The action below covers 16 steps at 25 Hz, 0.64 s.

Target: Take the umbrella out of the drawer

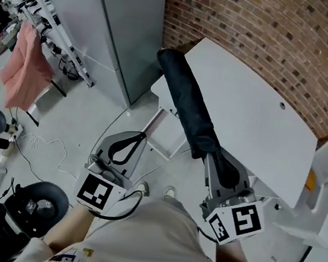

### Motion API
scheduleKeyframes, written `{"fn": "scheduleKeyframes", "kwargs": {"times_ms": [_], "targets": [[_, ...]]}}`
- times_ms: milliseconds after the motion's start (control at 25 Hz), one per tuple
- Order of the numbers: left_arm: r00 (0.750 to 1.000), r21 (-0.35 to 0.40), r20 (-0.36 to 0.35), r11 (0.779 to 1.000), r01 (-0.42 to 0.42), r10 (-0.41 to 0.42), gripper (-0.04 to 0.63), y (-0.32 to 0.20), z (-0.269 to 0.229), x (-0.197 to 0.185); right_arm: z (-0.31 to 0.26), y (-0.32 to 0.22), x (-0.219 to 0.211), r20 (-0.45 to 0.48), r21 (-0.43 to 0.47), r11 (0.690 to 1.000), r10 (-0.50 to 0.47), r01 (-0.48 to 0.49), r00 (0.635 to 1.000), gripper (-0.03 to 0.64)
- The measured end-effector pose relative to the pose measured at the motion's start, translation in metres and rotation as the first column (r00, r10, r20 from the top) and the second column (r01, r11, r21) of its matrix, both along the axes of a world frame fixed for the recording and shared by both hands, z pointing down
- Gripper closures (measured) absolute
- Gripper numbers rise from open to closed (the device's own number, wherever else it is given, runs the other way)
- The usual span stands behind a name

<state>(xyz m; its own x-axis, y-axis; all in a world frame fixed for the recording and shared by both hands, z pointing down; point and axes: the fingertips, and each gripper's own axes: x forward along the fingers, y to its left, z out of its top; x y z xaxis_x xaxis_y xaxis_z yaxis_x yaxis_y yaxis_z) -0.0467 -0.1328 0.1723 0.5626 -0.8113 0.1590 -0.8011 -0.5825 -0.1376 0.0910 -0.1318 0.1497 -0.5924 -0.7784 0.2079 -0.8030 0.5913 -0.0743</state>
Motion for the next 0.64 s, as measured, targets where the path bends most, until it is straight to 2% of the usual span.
{"fn": "scheduleKeyframes", "kwargs": {"times_ms": [640], "targets": [[1.0,-0.001,0.01,1.0,0.016,-0.016,0.588,-0.0089,0.0006,-0.0064,-0.0077,-0.0087,-0.0064,-0.004,0.011,1.0,-0.009,0.009,1.0,0.6]]}}
